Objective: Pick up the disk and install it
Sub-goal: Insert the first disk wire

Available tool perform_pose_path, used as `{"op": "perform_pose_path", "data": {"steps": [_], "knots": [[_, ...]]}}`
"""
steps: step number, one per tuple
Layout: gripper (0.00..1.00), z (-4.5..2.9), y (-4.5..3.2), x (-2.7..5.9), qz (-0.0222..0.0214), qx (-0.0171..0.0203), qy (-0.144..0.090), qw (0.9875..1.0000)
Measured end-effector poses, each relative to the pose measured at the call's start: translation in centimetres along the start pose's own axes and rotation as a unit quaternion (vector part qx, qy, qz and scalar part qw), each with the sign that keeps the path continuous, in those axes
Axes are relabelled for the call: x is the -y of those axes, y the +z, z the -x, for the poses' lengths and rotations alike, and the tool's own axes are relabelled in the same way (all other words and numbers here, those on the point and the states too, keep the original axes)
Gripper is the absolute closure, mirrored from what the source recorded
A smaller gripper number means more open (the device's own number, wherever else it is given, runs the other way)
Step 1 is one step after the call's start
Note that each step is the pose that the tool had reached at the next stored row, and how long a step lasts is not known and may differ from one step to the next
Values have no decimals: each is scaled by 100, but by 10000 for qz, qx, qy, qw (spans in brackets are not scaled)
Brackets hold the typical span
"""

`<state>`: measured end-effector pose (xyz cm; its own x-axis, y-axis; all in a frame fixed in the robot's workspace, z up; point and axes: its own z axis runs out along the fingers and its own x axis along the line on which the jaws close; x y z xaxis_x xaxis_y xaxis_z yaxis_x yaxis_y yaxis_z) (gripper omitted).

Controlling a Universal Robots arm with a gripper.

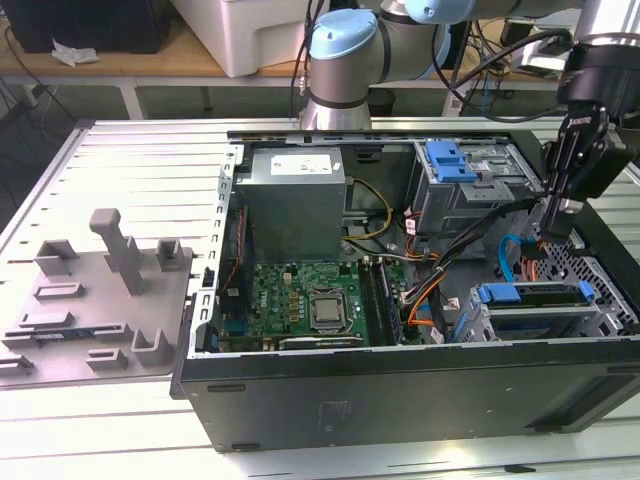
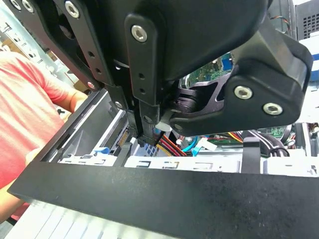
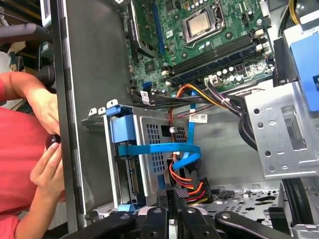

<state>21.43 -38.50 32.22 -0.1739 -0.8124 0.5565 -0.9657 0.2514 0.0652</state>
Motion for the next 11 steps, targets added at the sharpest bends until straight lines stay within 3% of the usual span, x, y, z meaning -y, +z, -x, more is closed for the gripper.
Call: {"op": "perform_pose_path", "data": {"steps": [4,11], "knots": [[83,-29,-23,-44,-53,16,29,10000],[83,-88,-3,-104,-211,55,80,9997]]}}
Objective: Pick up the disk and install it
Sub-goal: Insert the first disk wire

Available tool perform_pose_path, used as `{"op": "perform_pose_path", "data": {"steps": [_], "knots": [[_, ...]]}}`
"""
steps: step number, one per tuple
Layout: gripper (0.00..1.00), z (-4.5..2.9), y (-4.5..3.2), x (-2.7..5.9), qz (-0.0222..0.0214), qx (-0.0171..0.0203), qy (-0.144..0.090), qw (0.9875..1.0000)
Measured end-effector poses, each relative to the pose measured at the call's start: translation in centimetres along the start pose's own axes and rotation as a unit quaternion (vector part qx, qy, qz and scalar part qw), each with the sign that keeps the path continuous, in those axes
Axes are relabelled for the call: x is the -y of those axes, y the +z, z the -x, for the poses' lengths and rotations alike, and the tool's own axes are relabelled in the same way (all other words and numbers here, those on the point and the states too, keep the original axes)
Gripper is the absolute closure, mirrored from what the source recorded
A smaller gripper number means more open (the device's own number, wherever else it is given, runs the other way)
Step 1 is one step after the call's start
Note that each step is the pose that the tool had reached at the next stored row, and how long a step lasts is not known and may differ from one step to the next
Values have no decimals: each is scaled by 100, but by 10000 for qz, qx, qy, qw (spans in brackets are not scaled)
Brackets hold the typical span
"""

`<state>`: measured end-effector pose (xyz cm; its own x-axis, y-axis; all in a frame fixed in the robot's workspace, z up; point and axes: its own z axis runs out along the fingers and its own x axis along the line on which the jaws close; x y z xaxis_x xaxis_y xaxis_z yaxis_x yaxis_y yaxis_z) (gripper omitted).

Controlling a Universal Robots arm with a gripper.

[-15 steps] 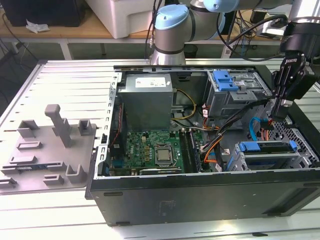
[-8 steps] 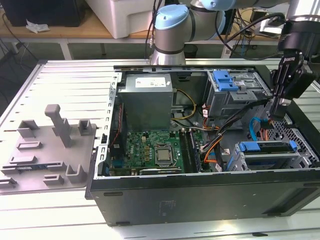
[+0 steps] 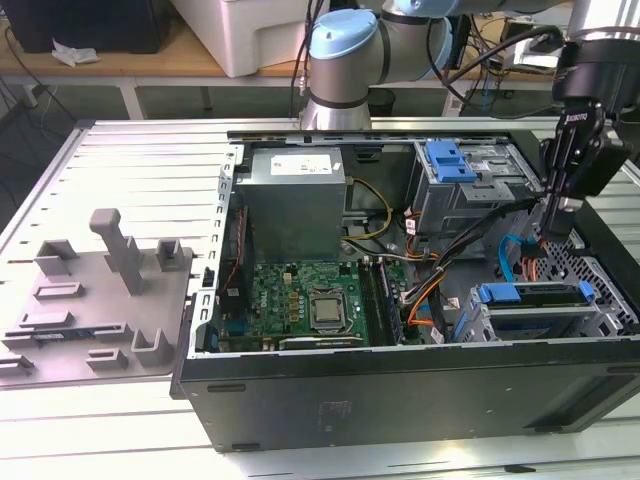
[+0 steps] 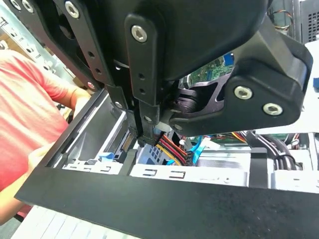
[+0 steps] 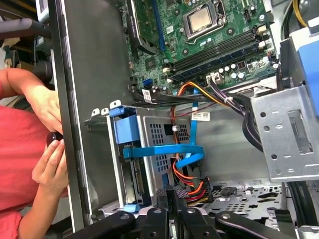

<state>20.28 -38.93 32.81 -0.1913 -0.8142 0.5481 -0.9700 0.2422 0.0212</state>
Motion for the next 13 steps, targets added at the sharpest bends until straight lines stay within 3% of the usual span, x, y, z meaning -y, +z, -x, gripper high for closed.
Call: {"op": "perform_pose_path", "data": {"steps": [6,8,13], "knots": [[83,-75,51,-67,-66,26,34,10000],[83,-112,76,-88,-108,62,52,9999],[83,-153,103,-98,-166,211,76,9996]]}}
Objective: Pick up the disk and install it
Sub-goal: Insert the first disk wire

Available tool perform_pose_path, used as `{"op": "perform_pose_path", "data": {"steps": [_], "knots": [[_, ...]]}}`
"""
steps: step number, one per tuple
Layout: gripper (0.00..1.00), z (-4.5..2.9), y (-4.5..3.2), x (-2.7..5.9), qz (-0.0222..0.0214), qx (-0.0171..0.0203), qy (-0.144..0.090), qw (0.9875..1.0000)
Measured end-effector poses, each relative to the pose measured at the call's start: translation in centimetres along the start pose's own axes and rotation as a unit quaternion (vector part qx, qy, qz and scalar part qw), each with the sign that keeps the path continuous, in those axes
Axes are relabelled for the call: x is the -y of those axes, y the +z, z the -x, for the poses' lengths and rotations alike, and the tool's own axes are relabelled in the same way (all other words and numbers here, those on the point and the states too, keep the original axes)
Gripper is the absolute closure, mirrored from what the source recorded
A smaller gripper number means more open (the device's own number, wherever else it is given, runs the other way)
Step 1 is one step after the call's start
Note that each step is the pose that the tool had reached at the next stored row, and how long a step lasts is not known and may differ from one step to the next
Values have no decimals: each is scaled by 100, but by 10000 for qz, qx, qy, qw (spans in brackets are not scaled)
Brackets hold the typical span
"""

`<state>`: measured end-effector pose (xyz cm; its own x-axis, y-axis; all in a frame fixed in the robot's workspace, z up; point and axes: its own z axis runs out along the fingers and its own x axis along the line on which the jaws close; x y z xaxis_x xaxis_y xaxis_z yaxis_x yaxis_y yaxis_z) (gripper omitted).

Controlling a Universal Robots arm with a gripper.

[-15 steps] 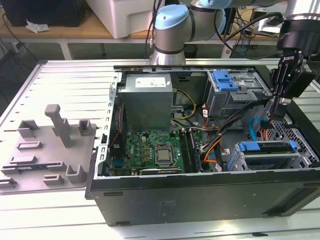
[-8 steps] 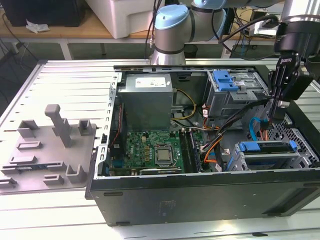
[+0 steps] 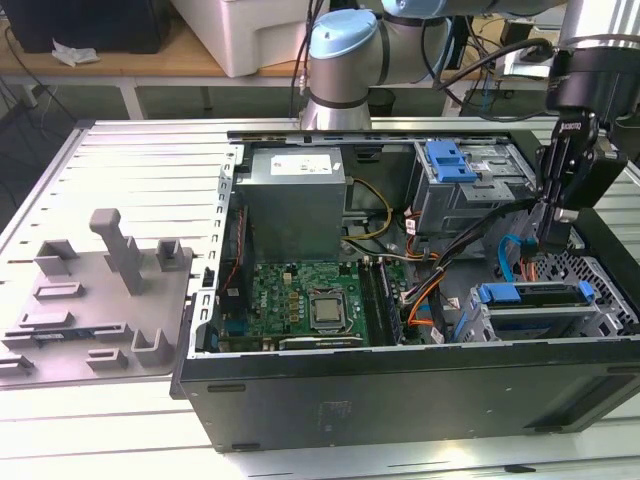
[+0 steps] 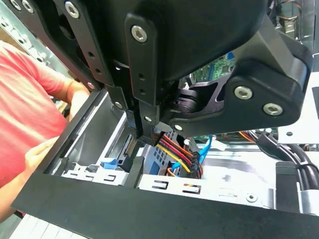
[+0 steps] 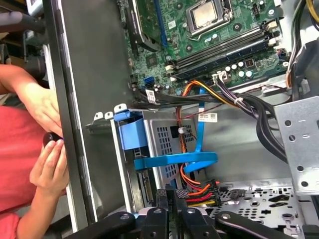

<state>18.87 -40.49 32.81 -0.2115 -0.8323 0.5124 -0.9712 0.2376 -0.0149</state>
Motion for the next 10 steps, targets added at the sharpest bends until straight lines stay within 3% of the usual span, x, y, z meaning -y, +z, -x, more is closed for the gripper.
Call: {"op": "perform_pose_path", "data": {"steps": [2,4,10], "knots": [[83,-30,16,-13,-19,126,8,9999],[83,-61,30,-29,-25,195,11,9998],[83,-126,52,-56,-45,298,18,9995]]}}
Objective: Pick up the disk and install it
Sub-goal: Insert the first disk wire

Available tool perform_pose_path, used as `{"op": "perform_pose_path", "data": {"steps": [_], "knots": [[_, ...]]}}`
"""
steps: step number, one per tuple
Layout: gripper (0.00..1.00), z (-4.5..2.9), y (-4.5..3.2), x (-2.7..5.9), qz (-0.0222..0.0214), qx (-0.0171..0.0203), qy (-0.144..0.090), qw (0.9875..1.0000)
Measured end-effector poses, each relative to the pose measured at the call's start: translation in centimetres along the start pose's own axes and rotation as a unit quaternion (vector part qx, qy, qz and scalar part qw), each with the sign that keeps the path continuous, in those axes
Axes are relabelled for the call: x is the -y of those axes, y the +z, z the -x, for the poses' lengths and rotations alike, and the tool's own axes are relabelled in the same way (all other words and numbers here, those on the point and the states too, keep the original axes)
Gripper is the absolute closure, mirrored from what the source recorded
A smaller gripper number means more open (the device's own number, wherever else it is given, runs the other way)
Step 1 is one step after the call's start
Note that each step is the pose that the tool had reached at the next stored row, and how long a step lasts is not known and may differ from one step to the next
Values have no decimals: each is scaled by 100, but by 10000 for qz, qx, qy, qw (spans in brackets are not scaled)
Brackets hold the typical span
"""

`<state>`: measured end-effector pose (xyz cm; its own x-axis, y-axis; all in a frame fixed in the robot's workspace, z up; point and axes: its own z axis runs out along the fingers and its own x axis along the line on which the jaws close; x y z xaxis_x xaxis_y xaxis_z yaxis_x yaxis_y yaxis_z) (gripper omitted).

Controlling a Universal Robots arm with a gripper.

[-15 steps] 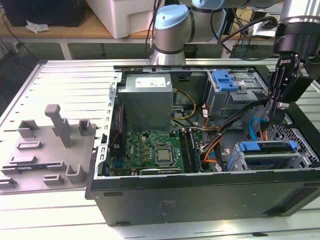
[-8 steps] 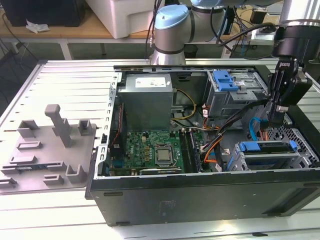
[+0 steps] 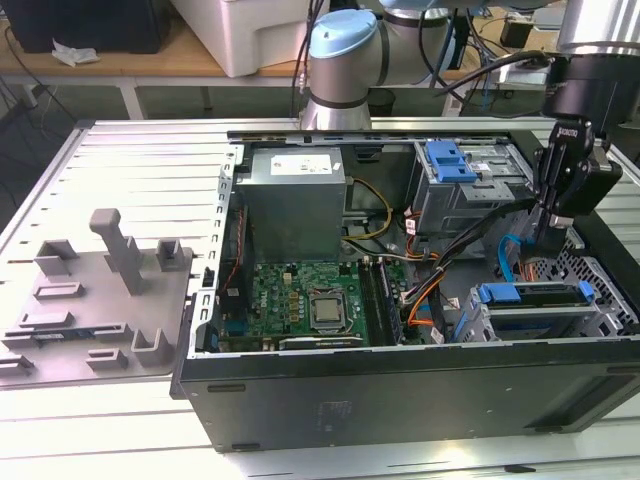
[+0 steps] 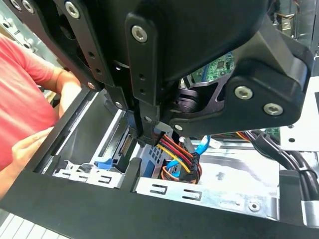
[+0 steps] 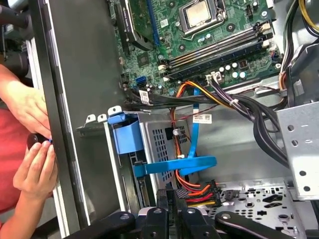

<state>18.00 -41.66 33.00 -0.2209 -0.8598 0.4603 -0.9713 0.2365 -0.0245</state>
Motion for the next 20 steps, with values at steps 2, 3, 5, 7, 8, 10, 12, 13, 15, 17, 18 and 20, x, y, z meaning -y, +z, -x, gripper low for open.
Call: {"op": "perform_pose_path", "data": {"steps": [2,3,5,7,8,10,12,13,15,17,18,20], "knots": [[83,-31,3,-5,-12,31,5,10000],[83,-72,0,-7,-26,55,13,10000],[83,-124,-6,-8,-42,79,21,10000],[83,-154,-5,-7,-49,103,23,9999],[83,-174,-2,-4,-54,125,23,9999],[83,-205,4,1,-57,167,15,9998],[83,-231,9,3,-59,200,5,9998],[83,-241,13,2,-60,213,-3,9998],[83,-264,21,-5,-70,239,-34,9997],[83,-285,29,-25,-113,267,-137,9995],[83,-288,30,-32,-143,272,-199,9993],[83,-290,31,-39,-186,278,-290,9990]]}}
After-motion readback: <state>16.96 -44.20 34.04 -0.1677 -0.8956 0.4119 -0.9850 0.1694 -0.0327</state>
